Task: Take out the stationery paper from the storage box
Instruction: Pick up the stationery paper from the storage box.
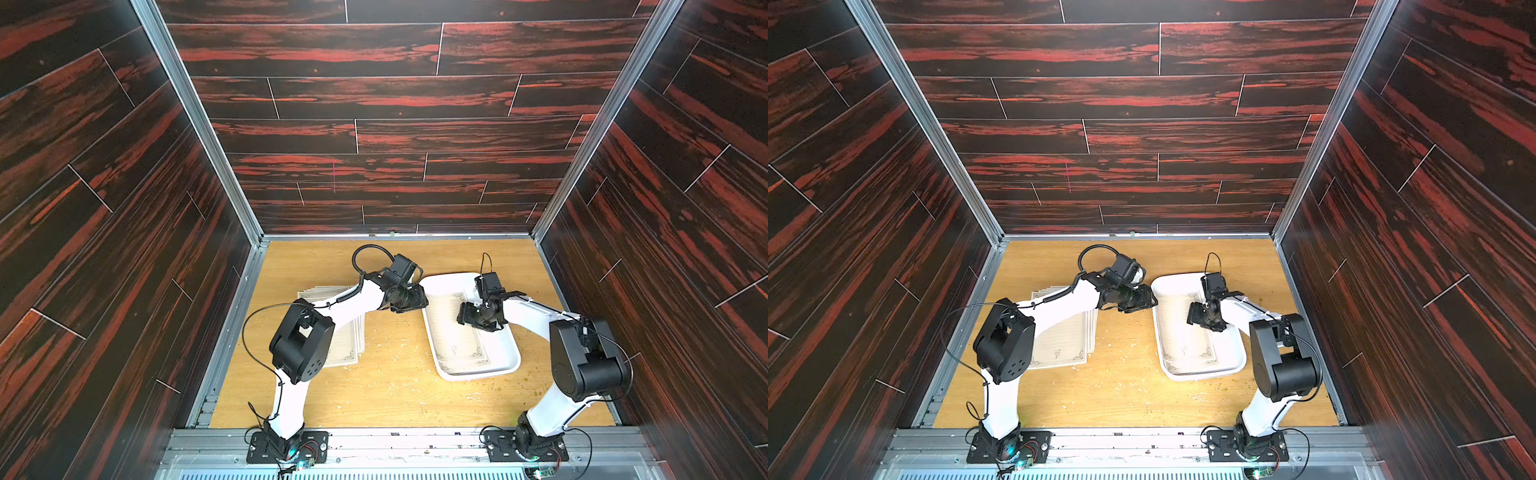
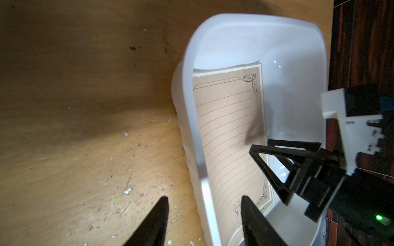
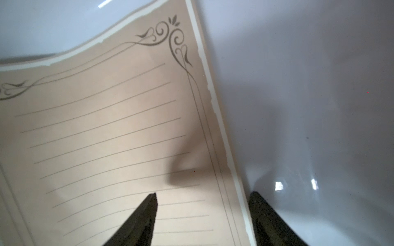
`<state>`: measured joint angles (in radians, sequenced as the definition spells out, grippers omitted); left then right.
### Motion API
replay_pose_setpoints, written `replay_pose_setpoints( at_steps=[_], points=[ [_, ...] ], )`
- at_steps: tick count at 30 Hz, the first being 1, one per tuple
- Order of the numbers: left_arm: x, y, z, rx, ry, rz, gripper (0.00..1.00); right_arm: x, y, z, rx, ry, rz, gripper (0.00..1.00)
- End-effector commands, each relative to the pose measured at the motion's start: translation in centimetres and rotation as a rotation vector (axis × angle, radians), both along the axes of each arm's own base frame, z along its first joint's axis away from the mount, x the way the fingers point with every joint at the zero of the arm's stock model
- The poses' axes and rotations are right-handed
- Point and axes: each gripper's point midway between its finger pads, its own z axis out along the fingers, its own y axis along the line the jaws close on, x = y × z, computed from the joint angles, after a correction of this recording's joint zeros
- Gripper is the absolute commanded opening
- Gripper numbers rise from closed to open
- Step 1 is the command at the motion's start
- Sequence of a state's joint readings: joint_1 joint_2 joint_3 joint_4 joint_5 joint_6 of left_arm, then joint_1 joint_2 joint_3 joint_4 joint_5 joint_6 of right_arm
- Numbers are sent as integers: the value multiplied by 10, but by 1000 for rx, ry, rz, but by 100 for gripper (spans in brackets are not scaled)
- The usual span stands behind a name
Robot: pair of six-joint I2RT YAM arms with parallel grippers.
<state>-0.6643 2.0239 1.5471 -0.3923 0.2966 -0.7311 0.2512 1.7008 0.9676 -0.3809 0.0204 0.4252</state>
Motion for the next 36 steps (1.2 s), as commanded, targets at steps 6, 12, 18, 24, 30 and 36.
replay_pose_setpoints(
  at_steps=[6, 12, 18, 24, 30, 36],
  points=[
    [-1, 1, -1, 24, 6, 2, 57, -5, 12, 22, 79, -34, 37, 69],
    [-1, 3, -3, 22, 9, 10, 57, -6, 16, 28, 101, -41, 50, 67],
    [-2, 1, -6, 20, 15, -1, 57, -6, 16, 32, 102, -39, 55, 68],
    [-3, 1, -7, 20, 18, -5, 57, -10, 9, 20, 58, 3, 37, 72],
    [-3, 1, -8, 20, 20, -7, 58, -16, 7, 12, 53, 19, 38, 73],
    [-3, 0, -8, 19, 22, -5, 58, -20, 3, 4, 33, 36, 29, 75]
  ],
)
